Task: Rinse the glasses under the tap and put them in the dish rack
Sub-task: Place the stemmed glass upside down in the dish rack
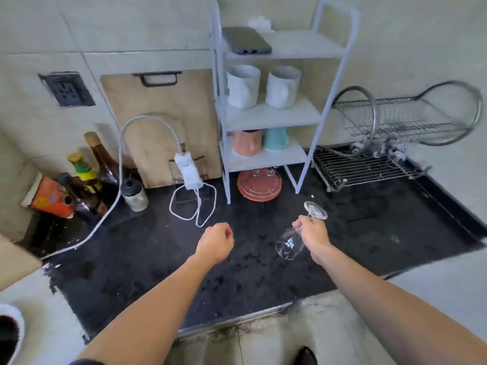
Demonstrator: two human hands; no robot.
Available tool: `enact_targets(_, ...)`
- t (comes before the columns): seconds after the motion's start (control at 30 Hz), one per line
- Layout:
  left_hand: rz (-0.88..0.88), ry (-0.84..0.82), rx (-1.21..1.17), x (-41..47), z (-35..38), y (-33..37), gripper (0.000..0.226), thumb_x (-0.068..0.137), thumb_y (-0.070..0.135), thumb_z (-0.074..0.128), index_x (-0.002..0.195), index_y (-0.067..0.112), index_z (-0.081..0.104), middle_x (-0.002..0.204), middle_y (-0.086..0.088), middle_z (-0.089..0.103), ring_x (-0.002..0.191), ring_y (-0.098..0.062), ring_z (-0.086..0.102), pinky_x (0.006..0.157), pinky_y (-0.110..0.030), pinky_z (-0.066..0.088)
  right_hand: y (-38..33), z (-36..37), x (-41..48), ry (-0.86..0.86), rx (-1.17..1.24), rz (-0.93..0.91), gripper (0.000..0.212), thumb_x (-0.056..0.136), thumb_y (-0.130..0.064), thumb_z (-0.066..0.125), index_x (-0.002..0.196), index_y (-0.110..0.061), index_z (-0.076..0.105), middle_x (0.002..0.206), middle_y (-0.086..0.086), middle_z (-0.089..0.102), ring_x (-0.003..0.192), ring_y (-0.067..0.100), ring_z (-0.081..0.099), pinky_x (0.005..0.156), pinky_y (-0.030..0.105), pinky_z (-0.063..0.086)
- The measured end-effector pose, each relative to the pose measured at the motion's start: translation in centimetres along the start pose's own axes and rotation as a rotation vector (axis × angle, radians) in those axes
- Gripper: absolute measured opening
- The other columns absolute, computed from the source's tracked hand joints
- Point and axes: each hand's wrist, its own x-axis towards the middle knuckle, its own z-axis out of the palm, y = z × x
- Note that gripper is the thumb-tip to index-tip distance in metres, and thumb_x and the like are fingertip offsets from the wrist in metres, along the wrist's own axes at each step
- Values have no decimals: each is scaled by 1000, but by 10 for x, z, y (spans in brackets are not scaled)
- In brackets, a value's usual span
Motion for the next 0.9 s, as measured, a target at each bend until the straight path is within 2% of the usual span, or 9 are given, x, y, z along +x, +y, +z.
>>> enact_targets(0.2, 103, -69, 11, 43, 57, 95, 21, 88, 15, 47, 96, 12, 66, 91, -6, 69, 87, -26, 62, 75, -33, 51, 13, -96, 64, 36, 7, 31, 15, 91, -10, 46, 79, -10, 55, 82, 7, 53, 75, 20, 46, 66, 31, 36)
enact_targets(0.33, 130, -47, 11, 76, 97, 162, 18, 89, 15, 49, 94, 13, 66, 95, -5, 68, 88, -24, 62, 77, -35, 52, 22, -157, 119, 45, -95, -33, 27, 94, -17, 49, 70, -20, 59, 71, -1, 54, 76, 21, 51, 72, 40, 46)
enact_targets(0.43, 150, -26, -3, 96, 127, 217, 17, 90, 15, 50, 94, 14, 67, 95, -3, 68, 89, -21, 62, 78, -34, 52, 20, -202, 159, 55, -166, -111, 26, 97, -22, 51, 78, -23, 67, 83, 4, 65, 81, 23, 59, 80, 45, 51)
enact_targets(0.53, 159, 17, -57, 113, 148, 269, 15, 92, 18, 50, 92, 16, 66, 86, -1, 68, 79, -19, 62, 71, -29, 49, 6, -240, 194, 76, -243, -184, 27, 98, -27, 52, 75, -24, 66, 87, 9, 68, 84, 27, 62, 78, 39, 49)
enact_targets(0.6, 169, 48, -95, 123, 156, 301, 14, 95, 22, 50, 94, 16, 63, 79, 3, 63, 73, -16, 58, 64, -28, 44, -7, -259, 218, 90, -282, -210, 33, 99, -29, 52, 76, -14, 70, 84, 12, 68, 83, 29, 62, 76, 37, 46)
enact_targets(0.67, 185, 82, -127, 135, 159, 331, 19, 98, 29, 47, 100, 15, 59, 79, 4, 59, 71, -10, 53, 61, -25, 40, -19, -274, 242, 112, -285, -213, 37, 99, -30, 51, 87, -2, 72, 87, 16, 69, 86, 32, 63, 76, 39, 46)
enact_targets(0.73, 208, 127, -161, 150, 163, 356, 26, 99, 34, 43, 108, 14, 57, 87, 1, 60, 75, -10, 52, 63, -24, 39, -28, -284, 266, 141, -300, -222, 40, 99, -31, 51, 90, 3, 71, 89, 18, 68, 86, 34, 62, 74, 38, 45)
enact_targets(0.87, 290, 204, -215, 184, 173, 385, 46, 101, 41, 34, 136, 13, 43, 124, -6, 55, 106, -20, 57, 85, -30, 43, -38, -295, 311, 171, -417, -241, 39, 99, -33, 50, 91, 0, 69, 83, 11, 62, 86, 32, 60, 66, 31, 36)
enact_targets(0.9, 301, 211, -220, 192, 176, 389, 48, 101, 43, 32, 137, 13, 41, 126, -6, 53, 110, -21, 56, 89, -33, 44, -40, -298, 322, 176, -424, -231, 38, 99, -34, 50, 91, -1, 68, 82, 9, 61, 84, 31, 60, 66, 31, 35)
